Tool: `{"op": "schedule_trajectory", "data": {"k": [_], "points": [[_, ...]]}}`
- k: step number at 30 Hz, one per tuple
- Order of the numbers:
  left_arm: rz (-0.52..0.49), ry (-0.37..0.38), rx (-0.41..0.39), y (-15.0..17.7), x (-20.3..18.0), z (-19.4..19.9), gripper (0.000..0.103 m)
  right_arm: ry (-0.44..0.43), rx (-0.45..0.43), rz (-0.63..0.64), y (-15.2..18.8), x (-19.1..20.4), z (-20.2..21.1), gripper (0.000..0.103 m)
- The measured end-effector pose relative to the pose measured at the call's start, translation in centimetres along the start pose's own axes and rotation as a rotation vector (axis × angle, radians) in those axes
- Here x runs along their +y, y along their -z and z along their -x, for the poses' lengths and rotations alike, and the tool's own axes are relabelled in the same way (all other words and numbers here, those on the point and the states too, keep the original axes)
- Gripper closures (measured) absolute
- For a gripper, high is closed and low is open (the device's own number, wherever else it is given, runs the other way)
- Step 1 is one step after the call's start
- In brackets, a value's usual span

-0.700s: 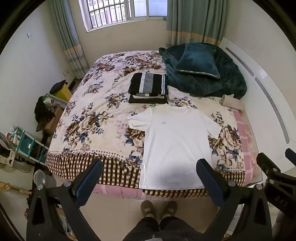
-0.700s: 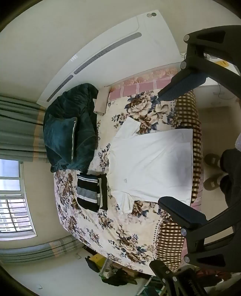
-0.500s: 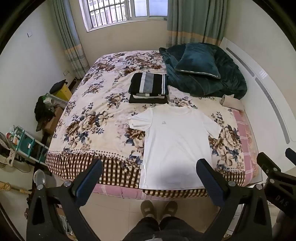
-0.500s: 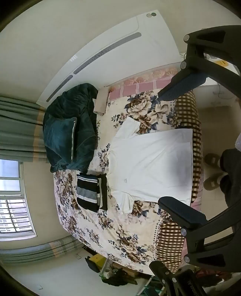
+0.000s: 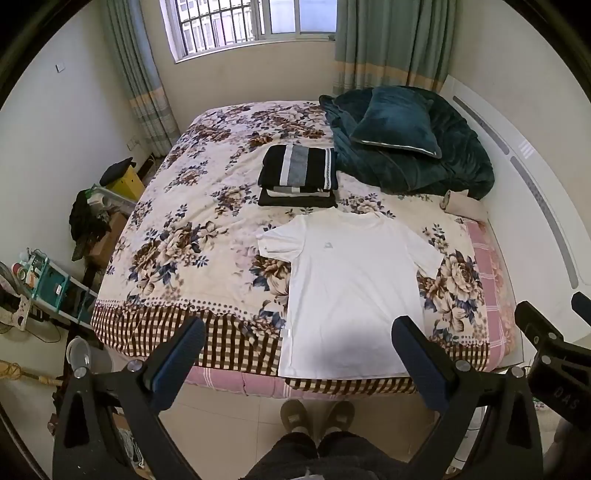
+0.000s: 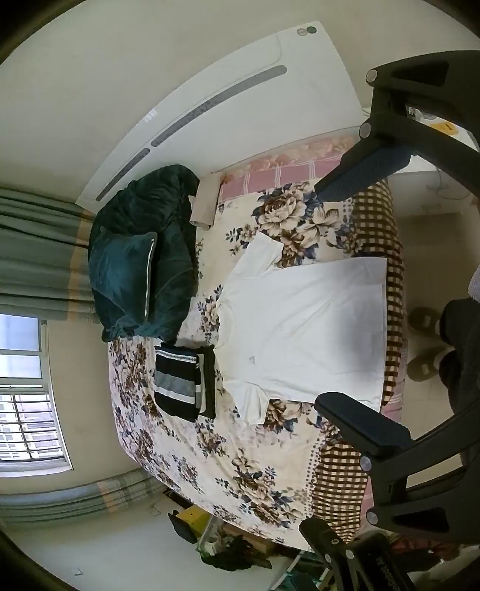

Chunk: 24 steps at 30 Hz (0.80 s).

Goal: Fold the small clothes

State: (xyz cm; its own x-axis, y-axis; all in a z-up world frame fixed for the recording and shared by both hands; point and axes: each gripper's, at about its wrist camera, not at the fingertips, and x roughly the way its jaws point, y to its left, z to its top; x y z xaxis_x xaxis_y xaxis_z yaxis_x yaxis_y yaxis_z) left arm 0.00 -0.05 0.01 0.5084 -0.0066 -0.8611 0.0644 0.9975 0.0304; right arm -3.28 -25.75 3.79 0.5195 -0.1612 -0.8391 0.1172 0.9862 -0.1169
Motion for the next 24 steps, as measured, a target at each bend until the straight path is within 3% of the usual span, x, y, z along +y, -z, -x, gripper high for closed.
{"op": "schedule_trajectory", "data": {"k": [24], "points": [[-0.001,0.006,-0.013,-1.6,1.2,0.6,0.000,-0.005,-0.015,0.003,-1.0,0.1,0.5,0.000]]}}
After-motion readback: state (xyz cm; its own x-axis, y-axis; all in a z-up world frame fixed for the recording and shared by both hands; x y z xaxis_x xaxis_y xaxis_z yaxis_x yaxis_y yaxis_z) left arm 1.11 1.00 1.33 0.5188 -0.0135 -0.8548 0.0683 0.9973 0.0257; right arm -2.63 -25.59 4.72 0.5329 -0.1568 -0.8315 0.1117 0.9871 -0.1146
